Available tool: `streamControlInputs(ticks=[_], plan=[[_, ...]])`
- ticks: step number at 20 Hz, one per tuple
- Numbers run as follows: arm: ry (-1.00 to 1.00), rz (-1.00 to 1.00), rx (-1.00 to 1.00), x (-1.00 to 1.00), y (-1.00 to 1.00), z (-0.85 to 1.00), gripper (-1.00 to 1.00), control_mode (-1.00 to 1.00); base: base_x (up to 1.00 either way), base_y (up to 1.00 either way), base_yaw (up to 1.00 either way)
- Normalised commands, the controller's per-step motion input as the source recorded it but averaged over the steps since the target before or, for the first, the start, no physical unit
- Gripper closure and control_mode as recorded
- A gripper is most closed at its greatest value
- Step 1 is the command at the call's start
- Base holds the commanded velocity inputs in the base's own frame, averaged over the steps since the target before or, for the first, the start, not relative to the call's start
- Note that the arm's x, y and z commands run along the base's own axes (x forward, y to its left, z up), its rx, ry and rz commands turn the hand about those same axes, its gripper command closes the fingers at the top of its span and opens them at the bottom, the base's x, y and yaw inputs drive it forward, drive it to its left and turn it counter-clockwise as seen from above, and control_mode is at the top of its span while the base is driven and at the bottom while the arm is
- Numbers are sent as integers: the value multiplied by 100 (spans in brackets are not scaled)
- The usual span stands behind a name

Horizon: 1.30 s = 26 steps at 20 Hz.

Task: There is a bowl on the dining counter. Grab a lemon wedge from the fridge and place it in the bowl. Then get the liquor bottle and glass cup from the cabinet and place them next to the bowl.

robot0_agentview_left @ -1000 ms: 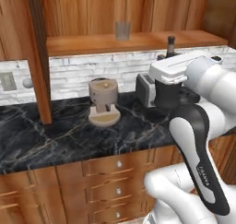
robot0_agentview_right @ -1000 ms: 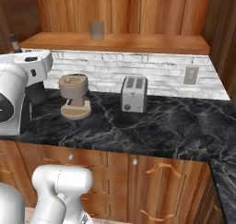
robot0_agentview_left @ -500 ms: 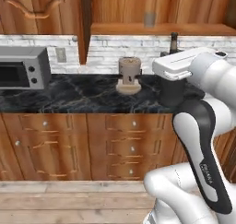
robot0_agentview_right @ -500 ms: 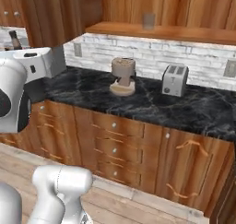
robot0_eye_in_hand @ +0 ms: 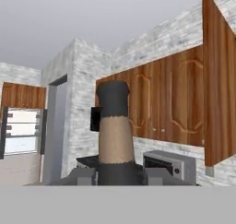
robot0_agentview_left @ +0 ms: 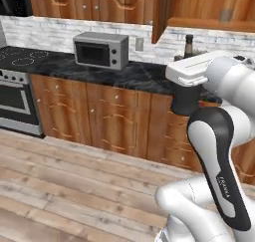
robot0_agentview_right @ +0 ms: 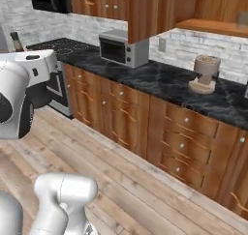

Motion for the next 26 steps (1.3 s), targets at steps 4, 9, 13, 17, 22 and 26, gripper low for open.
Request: streamControlInputs(ticks=[4, 9, 13, 17, 22, 26], plan=[[0, 0, 0, 0, 0, 0, 100, 100, -49, 31, 72], [0, 0, 0, 0, 0, 0, 100, 100, -19, 31, 81], [0, 0, 0, 0, 0, 0, 100, 100, -10, 36, 85], [0, 0, 0, 0, 0, 0, 100, 100, -2, 49, 84], [0, 0, 0, 0, 0, 0, 100, 100, 0, 59, 79], [0, 0, 0, 0, 0, 0, 100, 100, 0, 71, 68]])
